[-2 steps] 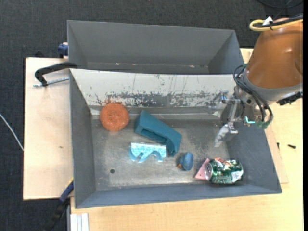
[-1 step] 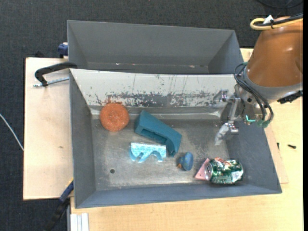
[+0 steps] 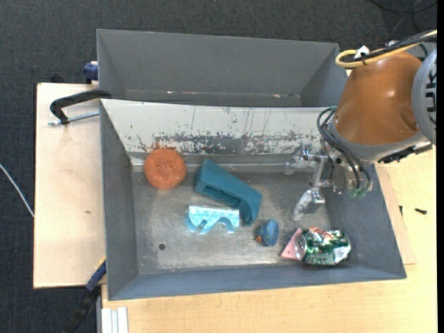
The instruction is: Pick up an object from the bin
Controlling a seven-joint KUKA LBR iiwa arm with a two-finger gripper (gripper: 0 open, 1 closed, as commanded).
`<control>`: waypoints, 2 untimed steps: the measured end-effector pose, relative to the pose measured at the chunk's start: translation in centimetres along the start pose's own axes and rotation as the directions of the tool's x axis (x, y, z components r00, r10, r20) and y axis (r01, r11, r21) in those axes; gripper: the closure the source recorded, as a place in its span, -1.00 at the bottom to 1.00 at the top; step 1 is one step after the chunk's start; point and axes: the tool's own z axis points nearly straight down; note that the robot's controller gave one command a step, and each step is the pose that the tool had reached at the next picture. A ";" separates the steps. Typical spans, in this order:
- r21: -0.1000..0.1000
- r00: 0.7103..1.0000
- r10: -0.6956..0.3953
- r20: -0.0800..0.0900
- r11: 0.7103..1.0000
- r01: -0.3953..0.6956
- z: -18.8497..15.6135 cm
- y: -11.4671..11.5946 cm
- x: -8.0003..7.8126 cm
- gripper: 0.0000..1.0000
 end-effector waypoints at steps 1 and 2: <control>-0.003 1.000 0.023 -0.015 1.000 -0.023 4.3 1.1 0.7 -1.00; -0.002 0.999 0.038 -0.006 0.999 -0.038 8.1 0.4 0.1 -1.00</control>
Offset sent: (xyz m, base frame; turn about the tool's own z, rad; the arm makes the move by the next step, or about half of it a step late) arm -0.0002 0.0009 -0.0948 0.0406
